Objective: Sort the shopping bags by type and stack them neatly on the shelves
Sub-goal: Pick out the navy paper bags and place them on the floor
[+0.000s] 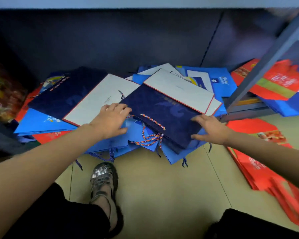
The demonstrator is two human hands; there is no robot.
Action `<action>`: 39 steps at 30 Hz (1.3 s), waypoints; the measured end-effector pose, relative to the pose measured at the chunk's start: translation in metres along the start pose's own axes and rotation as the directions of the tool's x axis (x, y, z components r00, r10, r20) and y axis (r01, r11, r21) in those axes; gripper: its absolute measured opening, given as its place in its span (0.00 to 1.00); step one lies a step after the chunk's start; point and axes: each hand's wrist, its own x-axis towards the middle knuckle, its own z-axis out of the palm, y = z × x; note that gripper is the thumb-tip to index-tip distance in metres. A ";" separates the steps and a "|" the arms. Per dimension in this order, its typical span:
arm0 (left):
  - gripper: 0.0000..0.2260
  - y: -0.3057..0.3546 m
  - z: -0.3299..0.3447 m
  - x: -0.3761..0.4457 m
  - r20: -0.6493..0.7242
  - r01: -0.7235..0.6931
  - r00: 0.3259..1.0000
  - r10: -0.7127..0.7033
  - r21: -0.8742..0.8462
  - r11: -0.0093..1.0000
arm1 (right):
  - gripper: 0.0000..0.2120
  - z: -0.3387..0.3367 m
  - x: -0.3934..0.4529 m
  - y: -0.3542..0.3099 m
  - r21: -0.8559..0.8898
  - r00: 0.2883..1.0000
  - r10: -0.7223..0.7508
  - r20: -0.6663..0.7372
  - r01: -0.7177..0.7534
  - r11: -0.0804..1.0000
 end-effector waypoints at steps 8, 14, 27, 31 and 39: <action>0.36 0.090 0.004 0.046 0.078 -0.145 0.986 0.147 -0.031 0.989 | 0.19 0.026 0.023 -0.041 0.961 0.717 0.651 0.250 -0.104 -0.255; 0.25 0.096 -0.025 0.031 -0.291 -0.126 0.956 0.033 -0.307 0.943 | 0.22 -0.040 -0.011 -0.062 0.935 0.827 0.562 0.038 0.169 -0.313; 0.24 0.137 -0.096 -0.090 -0.240 -0.342 0.939 0.246 -0.725 0.598 | 0.18 -0.130 -0.106 -0.077 0.990 0.758 0.639 -0.130 0.065 0.125; 0.25 0.141 -0.098 -0.112 0.042 -0.035 0.960 0.279 -0.964 0.264 | 0.23 -0.135 -0.141 -0.100 0.636 0.713 0.483 -0.508 -0.067 0.769; 0.11 0.055 -0.028 -0.112 0.333 0.302 0.885 -0.324 -0.942 -0.145 | 0.23 -0.071 -0.112 -0.163 0.463 1.000 -0.015 0.000 0.013 0.886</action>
